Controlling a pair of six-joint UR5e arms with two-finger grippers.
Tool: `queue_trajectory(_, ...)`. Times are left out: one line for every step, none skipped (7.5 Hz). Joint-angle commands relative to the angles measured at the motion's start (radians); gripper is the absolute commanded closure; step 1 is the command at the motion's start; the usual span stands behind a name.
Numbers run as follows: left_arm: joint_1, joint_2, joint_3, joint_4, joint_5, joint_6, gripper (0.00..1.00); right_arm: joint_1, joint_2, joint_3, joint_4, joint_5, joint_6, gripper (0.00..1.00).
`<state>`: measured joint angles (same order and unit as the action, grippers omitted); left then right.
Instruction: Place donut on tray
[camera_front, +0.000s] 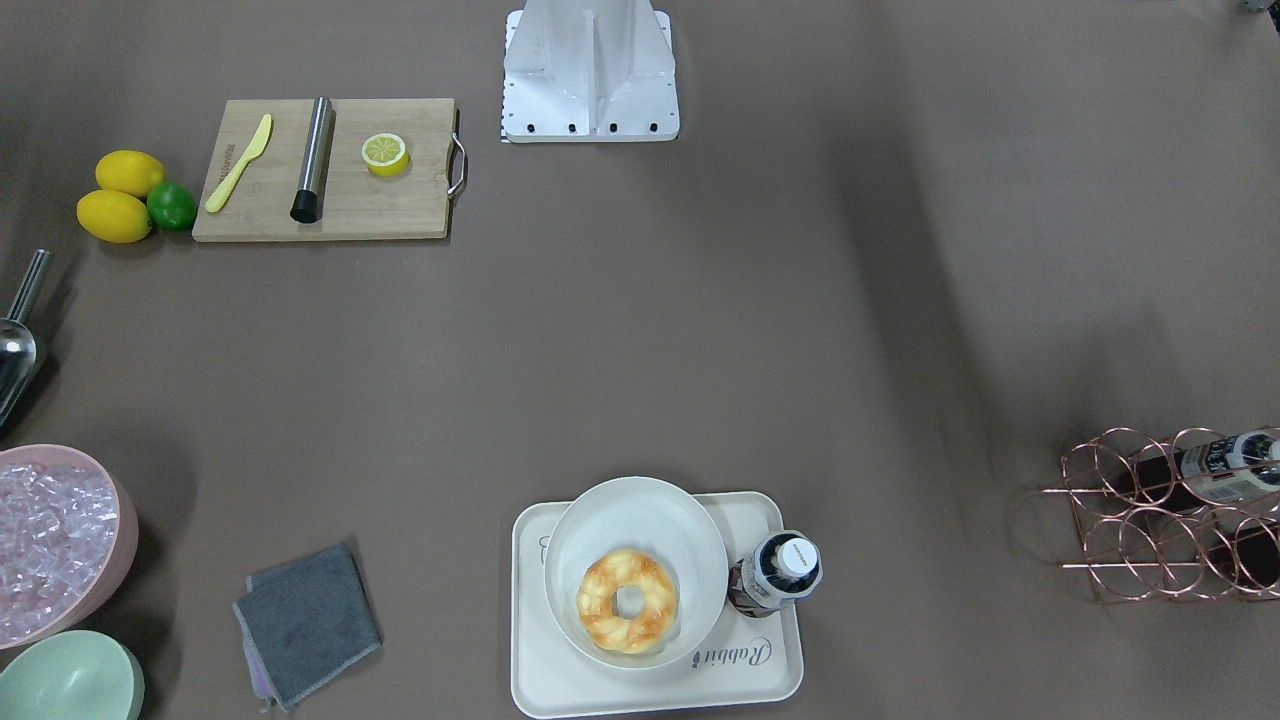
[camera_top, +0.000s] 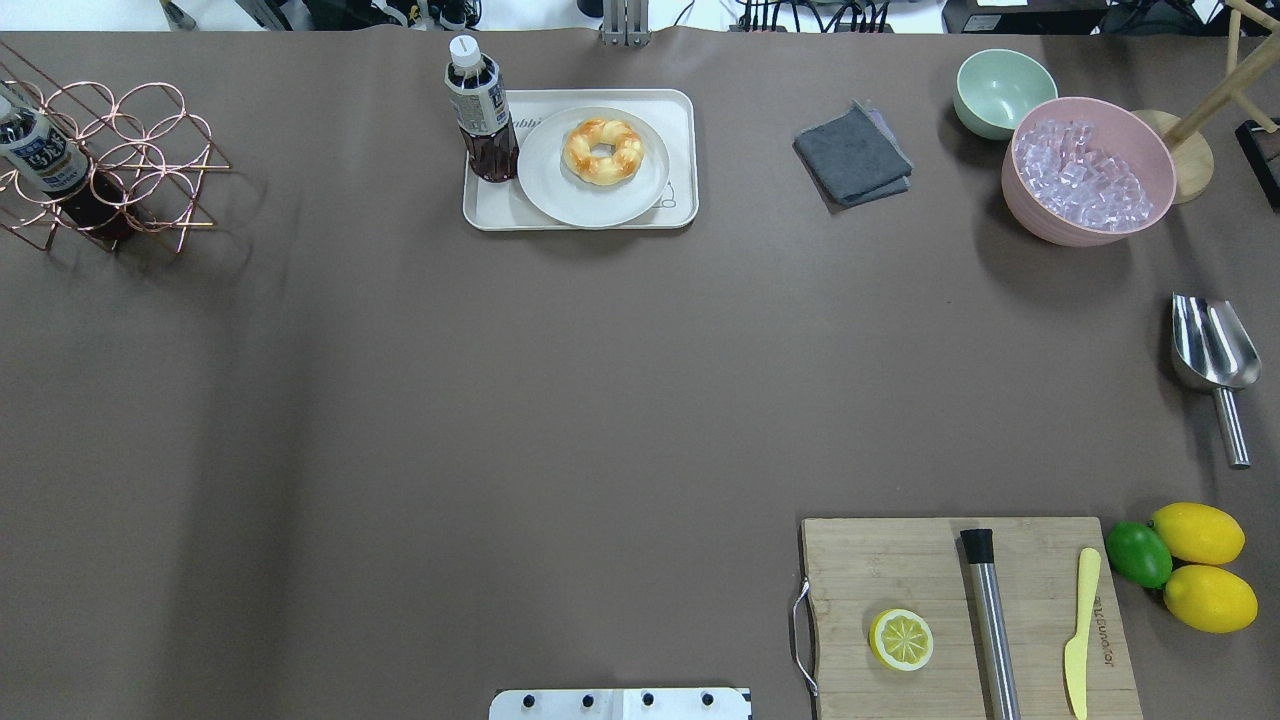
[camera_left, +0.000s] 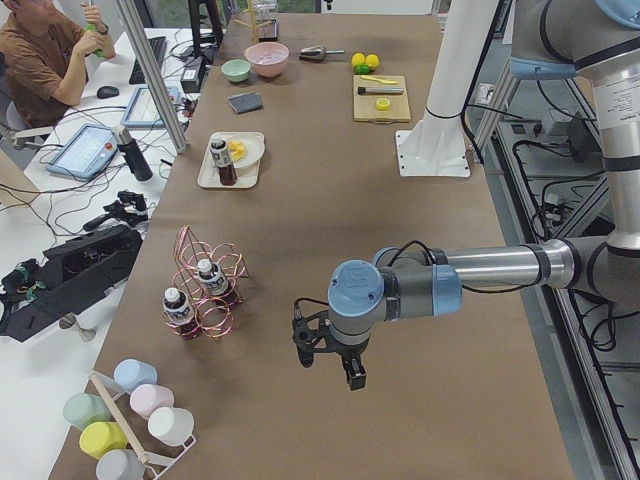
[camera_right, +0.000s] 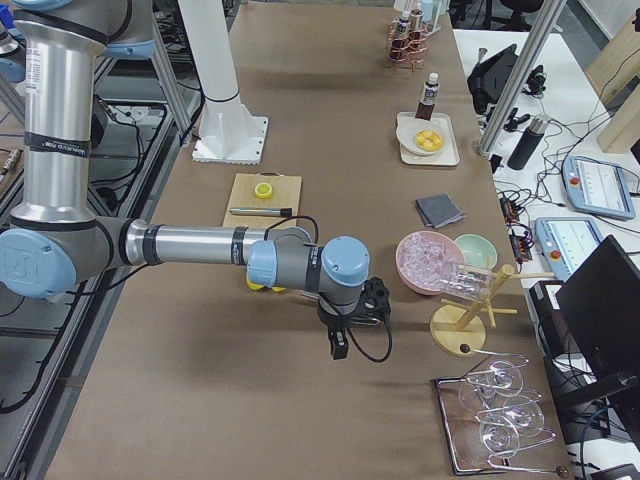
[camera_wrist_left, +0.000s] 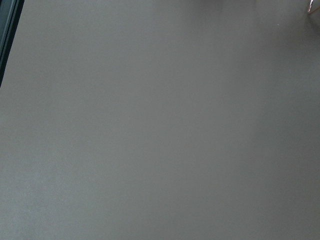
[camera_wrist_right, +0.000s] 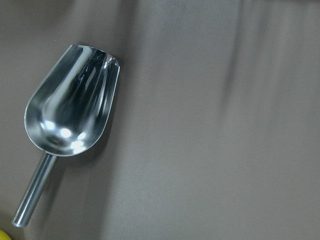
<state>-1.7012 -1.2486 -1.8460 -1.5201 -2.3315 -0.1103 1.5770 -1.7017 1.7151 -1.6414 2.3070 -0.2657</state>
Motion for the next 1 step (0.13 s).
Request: queue_trajectory(0.0, 0.001, 0.002, 0.0, 0.0, 0.0, 0.02, 0.001, 0.005, 0.001, -0.003, 0.0, 0.0, 0.01)
